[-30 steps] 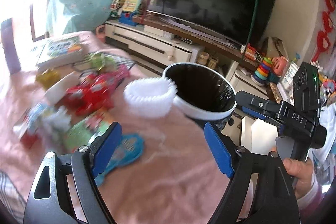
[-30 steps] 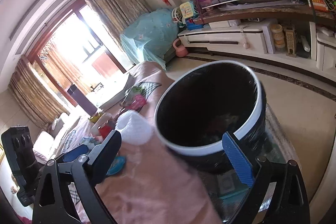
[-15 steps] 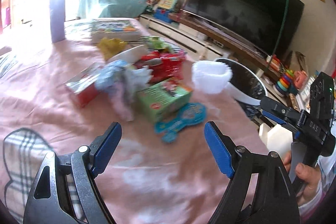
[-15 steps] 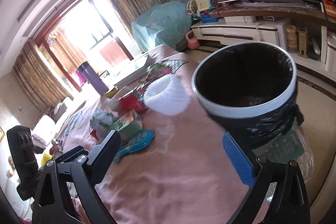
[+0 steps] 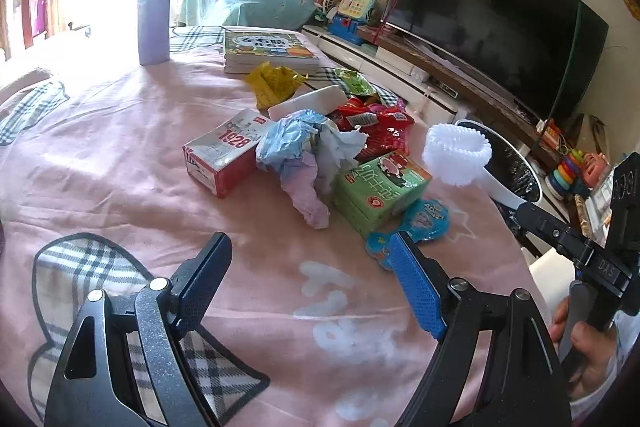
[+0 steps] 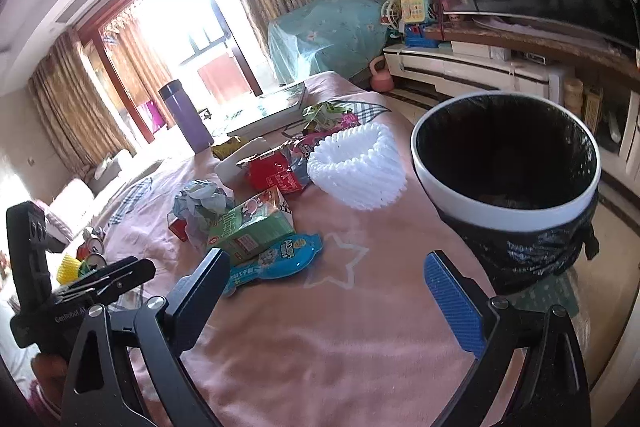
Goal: Collect trash
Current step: 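Move both open tools back toward the trash on the table, then grasp the crumpled light-blue tissue with the left tool while the right tool grasps the white mesh cup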
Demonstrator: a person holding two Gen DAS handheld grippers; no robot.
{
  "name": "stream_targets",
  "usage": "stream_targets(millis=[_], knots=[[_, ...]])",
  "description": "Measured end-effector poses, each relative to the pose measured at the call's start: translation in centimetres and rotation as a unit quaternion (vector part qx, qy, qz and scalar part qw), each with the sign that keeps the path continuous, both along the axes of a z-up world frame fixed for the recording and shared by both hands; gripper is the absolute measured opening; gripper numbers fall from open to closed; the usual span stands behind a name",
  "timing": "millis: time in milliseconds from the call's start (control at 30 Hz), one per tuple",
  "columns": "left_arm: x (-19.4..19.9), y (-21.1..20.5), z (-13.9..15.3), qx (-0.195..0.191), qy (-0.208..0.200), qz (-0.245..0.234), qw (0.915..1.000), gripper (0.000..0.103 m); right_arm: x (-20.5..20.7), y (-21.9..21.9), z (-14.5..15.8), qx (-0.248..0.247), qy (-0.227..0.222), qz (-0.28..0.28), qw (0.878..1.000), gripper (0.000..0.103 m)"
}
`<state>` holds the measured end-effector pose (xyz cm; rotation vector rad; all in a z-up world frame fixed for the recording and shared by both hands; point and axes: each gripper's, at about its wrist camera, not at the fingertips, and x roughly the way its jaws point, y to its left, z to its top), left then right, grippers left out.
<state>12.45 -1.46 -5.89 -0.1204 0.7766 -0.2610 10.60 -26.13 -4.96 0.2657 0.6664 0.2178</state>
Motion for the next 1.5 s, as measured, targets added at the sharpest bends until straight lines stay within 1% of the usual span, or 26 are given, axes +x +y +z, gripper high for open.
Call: stream_targets(millis=[233,400,500,567,633,700,767,800,833,867,900,933,1000,1300,1400,1500], knots=[[1.7,0.1,-0.3,-0.002,0.013,0.006,0.9999,0.083,1.2,0.2,0.3,-0.027,-0.013,0.0,1.0,0.098],[3.6,-0.2,-0.2,0.01,0.011,0.014,0.9998,0.081,2.5,0.2,0.3,-0.045,-0.018,0.002,0.999,0.098],[5.2,-0.6,-0.5,0.016,0.016,0.014,0.9997,0.07,3.5,0.1,0.3,-0.052,-0.018,0.003,0.998,0.098],[6.3,-0.9,-1.0,0.015,0.025,0.014,0.9995,0.057,4.4,-0.1,0.3,-0.054,-0.021,0.003,0.998,0.098],[7.3,-1.1,-1.6,0.013,0.036,0.013,0.9992,0.052,5.2,-0.1,0.4,-0.06,-0.021,0.002,0.998,0.098],[8.0,-1.3,-2.2,0.011,0.044,0.014,0.9989,0.043,6.5,-0.1,0.1,-0.068,-0.013,0.004,0.998,0.096],[8.6,-1.4,-2.7,0.006,0.052,0.01,0.9986,0.028,7.4,0.0,-0.3,-0.073,-0.003,0.008,0.997,0.091],[8.7,-1.4,-2.9,0.005,0.054,0.009,0.9985,0.028,8.0,0.1,-0.7,-0.076,0.003,0.011,0.997,0.084],[8.6,-1.4,-2.9,0.007,0.051,0.01,0.9986,0.025,8.3,0.2,-0.8,-0.078,0.008,0.012,0.997,0.071],[8.5,-1.4,-2.9,0.007,0.048,0.01,0.9988,0.018,8.6,0.2,-1.2,-0.08,0.014,0.012,0.997,0.061],[8.4,-1.4,-2.9,0.006,0.047,0.009,0.9988,0.014,8.8,0.1,-1.4,-0.079,0.018,0.012,0.997,0.042],[8.2,-1.4,-2.8,0.005,0.045,0.007,0.999,0.009,8.7,0.0,-1.5,-0.076,0.019,0.009,0.997,0.031],[7.8,-1.2,-2.5,0.007,0.036,0.01,0.9993,0.008,8.2,-0.2,-1.3,-0.072,0.01,0.006,0.997,0.023],[5.1,-1.0,0.0,0.009,0.003,0.008,0.9999,0.007,5.3,-0.9,0.6,-0.036,-0.014,0.002,0.999,0.022],[4.3,-1.6,0.9,0.006,-0.007,-0.002,1.0,0.007,4.3,-1.5,1.0,-0.022,-0.018,-0.001,1.0,0.022],[3.6,-2.8,1.7,0.002,-0.012,-0.021,0.9997,0.007,3.3,-2.3,1.4,-0.014,-0.02,-0.01,1.0,0.022]])
